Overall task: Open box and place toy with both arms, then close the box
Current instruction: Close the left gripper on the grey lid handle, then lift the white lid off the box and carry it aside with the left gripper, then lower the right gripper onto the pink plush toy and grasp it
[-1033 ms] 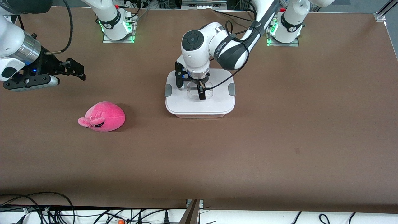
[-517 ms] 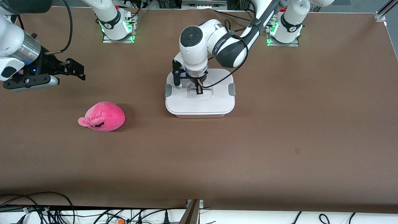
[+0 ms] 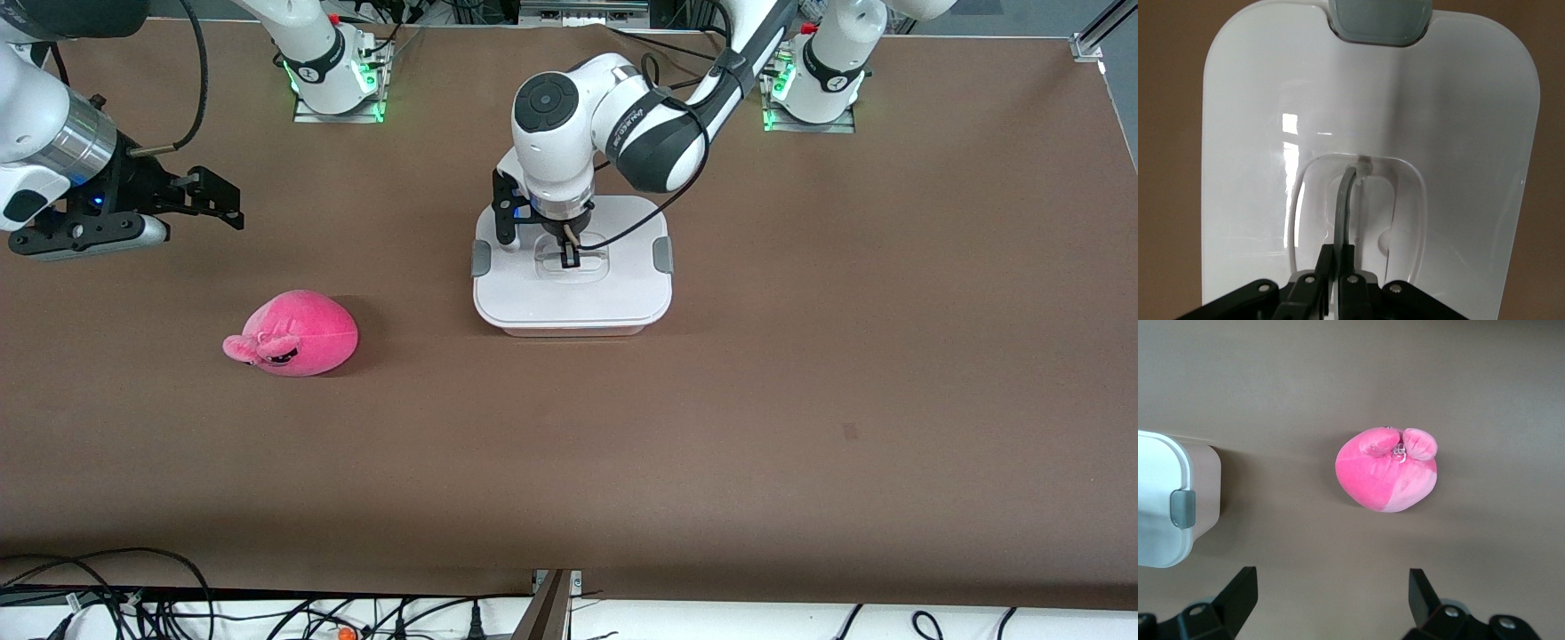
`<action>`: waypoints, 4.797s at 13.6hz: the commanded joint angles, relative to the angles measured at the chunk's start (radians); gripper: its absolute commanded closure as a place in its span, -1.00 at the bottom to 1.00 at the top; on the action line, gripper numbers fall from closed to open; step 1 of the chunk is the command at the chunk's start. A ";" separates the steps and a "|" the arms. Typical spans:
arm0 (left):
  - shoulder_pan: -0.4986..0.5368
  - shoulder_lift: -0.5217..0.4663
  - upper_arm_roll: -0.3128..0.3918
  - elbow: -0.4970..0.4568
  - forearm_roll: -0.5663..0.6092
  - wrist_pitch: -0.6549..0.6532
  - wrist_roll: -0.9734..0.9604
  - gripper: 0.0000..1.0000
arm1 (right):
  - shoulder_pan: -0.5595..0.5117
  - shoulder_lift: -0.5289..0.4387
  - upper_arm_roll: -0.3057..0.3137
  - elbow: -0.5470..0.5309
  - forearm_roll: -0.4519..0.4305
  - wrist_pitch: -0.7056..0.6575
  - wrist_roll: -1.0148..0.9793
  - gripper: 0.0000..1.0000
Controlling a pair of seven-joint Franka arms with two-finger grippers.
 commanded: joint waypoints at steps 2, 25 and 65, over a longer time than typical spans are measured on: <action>-0.029 -0.080 0.003 0.011 0.008 -0.122 -0.017 1.00 | 0.005 -0.016 -0.003 -0.012 -0.016 0.002 -0.017 -1.00; 0.868 -0.232 0.022 0.111 0.122 -0.516 0.231 1.00 | 0.003 0.015 -0.007 -0.026 -0.014 0.023 -0.018 -1.00; 0.870 -0.226 0.019 0.114 0.082 -0.516 0.268 1.00 | 0.061 0.279 -0.052 -0.078 -0.013 0.378 -0.224 1.00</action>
